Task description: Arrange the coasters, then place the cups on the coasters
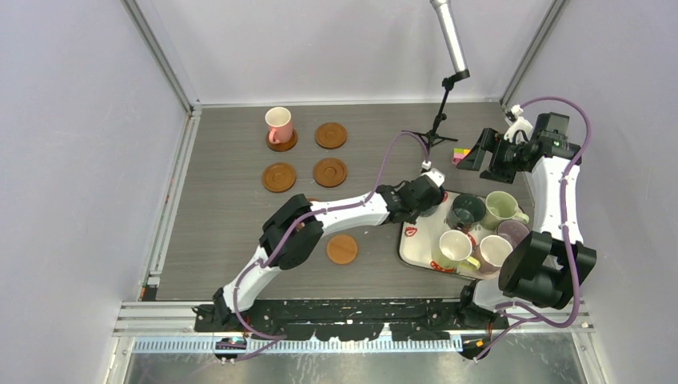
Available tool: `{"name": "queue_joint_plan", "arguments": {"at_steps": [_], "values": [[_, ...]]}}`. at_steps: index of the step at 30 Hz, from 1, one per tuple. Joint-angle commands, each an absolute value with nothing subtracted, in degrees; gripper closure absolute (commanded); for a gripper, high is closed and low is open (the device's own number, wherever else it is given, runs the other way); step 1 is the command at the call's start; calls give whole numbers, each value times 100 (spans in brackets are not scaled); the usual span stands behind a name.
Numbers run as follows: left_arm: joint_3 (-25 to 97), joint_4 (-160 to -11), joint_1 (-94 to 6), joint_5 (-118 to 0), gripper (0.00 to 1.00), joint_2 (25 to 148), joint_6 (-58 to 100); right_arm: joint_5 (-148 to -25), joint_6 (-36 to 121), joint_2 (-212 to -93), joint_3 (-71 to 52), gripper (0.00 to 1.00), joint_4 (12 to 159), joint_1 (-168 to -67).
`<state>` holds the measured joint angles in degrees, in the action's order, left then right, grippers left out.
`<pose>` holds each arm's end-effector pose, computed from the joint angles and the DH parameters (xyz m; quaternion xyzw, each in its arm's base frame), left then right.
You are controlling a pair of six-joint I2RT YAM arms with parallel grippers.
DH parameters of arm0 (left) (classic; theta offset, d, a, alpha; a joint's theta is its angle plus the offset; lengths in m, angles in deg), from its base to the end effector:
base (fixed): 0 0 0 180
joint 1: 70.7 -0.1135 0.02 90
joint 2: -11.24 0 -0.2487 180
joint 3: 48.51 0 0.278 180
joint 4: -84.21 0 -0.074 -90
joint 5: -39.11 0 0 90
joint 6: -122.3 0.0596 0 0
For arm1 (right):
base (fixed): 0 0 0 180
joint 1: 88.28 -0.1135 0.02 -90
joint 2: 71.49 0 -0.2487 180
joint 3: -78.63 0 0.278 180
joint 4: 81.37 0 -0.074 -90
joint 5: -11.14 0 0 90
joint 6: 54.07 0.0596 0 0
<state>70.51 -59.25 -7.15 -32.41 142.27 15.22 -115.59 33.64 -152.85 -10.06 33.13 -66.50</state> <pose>0.2581 -0.4765 0.1454 0.3120 0.8707 -0.1115 0.3635 0.3128 -0.0866 0.2914 0.0693 0.9141 0.2421 0.3177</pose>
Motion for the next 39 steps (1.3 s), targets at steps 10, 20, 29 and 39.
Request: {"name": "queue_joint_plan", "arguments": {"at_steps": [10, 20, 29, 39], "values": [[6939, -6566, -900, -3312, 100, 13235, 1901, -11678, 3329, -15147, -987, 12, 3460, -6622], [6113, -7131, -1414, -2083, 100, 11847, 2195, -11865, 3376, -15175, -928, 12, 3506, -6618], [5556, -7906, -2714, -2398, 100, 11457, 2242, -12091, 3377, -15211, -824, 12, 3627, -6621], [5535, -8563, -3682, -2385, 100, 12083, 2097, -12179, 3565, -15388, -743, 13, 3872, -6627]]}}
